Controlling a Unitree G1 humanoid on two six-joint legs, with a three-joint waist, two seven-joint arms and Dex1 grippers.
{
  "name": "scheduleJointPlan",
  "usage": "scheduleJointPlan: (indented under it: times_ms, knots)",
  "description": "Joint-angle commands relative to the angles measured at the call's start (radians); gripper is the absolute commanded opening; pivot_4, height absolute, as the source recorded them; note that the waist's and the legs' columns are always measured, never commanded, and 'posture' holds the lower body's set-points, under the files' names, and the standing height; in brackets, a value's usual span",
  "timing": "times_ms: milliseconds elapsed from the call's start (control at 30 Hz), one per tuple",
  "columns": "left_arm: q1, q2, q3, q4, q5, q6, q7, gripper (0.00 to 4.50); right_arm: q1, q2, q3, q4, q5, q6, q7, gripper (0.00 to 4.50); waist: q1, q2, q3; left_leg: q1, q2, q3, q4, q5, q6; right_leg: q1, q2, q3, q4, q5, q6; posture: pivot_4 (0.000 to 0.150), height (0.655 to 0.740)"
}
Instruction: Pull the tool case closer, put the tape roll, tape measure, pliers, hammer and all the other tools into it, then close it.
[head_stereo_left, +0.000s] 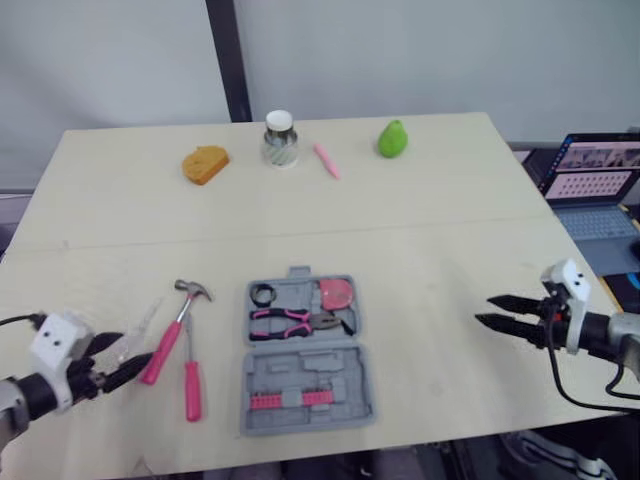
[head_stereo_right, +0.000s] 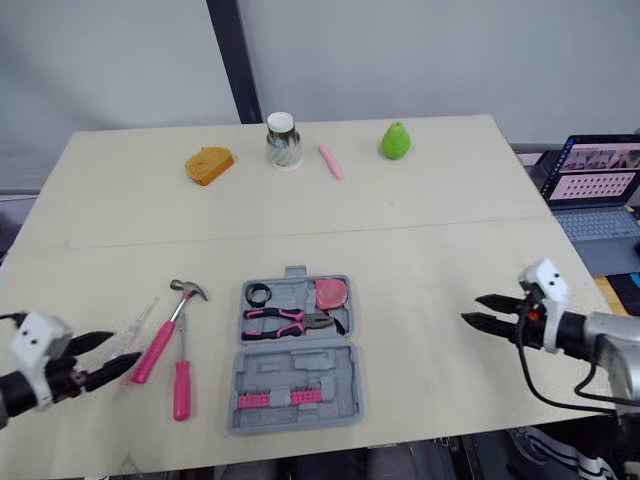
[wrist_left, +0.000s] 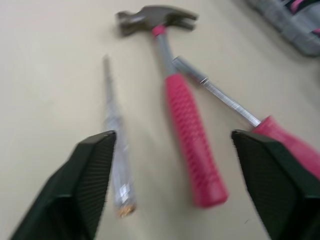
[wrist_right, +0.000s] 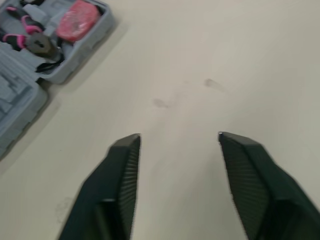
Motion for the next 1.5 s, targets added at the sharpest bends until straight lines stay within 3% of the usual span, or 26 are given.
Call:
scheduleJointPlan:
  times_ms: [33,367,500,833,1000,1300,1500]
  knots:
    - [0.005,0.026,0.065,0.075,0.016,-0.067,-0.019,4.50,0.005,-0.001,-0.065,0.058,0.006,-0.050,-0.015,3.87,0.001,0.000,0.000,0.000,0.000,0.000,0.000,0.000,0.000,0.000,0.000,0.000,0.000,0.000,0.000,0.150,0.7400]
    - [-0.052,0.037,0.033,0.124,0.041,-0.108,-0.009,4.50,0.034,0.028,-0.084,0.128,-0.013,-0.142,-0.048,3.87,-0.001,0.001,0.001,0.000,0.000,0.001,0.000,0.000,0.000,0.000,0.000,0.000,0.001,0.000,0.000,0.150,0.7400]
    - [-0.070,0.036,0.019,0.117,0.044,-0.099,-0.006,4.50,0.022,0.035,-0.082,0.127,-0.024,-0.155,-0.069,3.87,-0.021,0.005,0.003,0.001,-0.002,-0.015,-0.001,0.001,0.001,0.014,-0.003,-0.016,-0.002,0.001,0.001,0.150,0.7400]
    - [-0.078,0.028,-0.001,0.088,0.044,-0.078,0.011,4.50,0.005,0.040,-0.063,0.110,-0.022,-0.146,-0.059,3.87,-0.023,0.008,0.006,0.002,-0.001,-0.011,-0.001,0.001,0.000,0.013,-0.003,-0.013,-0.001,0.001,0.001,0.150,0.7400]
    - [-0.083,0.026,-0.006,0.078,0.043,-0.069,0.016,4.50,-0.009,0.041,-0.054,0.113,-0.030,-0.145,-0.070,3.87,-0.036,0.014,0.011,0.000,-0.014,-0.050,-0.008,0.010,0.001,0.038,-0.015,-0.050,-0.013,0.002,0.004,0.150,0.7400]
    - [-0.080,0.020,-0.010,0.067,0.039,-0.064,0.023,4.50,0.005,0.039,-0.051,0.073,-0.020,-0.132,-0.061,3.87,-0.011,0.015,0.013,0.000,-0.014,-0.040,-0.007,0.013,0.000,0.031,-0.016,-0.042,-0.008,0.002,0.004,0.150,0.7400]
    - [-0.076,0.014,-0.011,0.060,0.038,-0.063,0.023,4.50,0.009,0.037,-0.054,0.065,-0.019,-0.127,-0.067,3.87,-0.022,0.016,0.014,0.001,-0.022,-0.065,-0.019,0.021,0.001,0.048,-0.021,-0.065,-0.019,0.003,0.006,0.150,0.7400]
